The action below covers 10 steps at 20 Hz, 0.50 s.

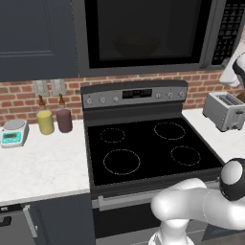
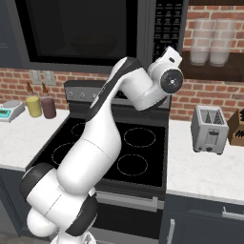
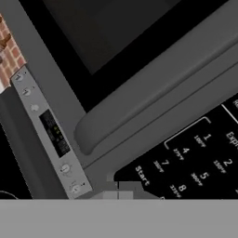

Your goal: Open the microwave, place the bowl with waffle inside the microwave, then close the microwave door and turn it on.

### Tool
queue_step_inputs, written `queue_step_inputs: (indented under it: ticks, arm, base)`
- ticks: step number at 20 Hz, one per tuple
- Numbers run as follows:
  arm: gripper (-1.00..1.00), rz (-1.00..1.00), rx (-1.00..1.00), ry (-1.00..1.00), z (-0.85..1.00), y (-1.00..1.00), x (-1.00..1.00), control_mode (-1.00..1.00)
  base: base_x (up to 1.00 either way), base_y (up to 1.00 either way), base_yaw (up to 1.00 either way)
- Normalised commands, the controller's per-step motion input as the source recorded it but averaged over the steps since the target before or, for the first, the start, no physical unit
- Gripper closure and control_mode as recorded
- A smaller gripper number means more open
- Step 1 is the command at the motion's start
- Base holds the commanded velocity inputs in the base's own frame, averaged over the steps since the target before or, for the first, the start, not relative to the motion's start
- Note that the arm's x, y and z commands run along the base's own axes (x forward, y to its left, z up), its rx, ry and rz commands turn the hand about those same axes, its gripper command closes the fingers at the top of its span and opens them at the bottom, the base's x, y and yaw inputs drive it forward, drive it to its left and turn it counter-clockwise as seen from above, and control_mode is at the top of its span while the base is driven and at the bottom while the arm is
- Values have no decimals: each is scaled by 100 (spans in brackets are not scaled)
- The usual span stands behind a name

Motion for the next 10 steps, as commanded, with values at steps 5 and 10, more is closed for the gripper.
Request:
queue_step_inputs:
  ticks: [5, 10]
  arm:
    - [100, -7, -1, 0, 0, -14, 11, -100]
    - [100, -7, 0, -2, 2, -16, 0, -100]
  base:
    - [0, 0, 0]
    - [0, 0, 0]
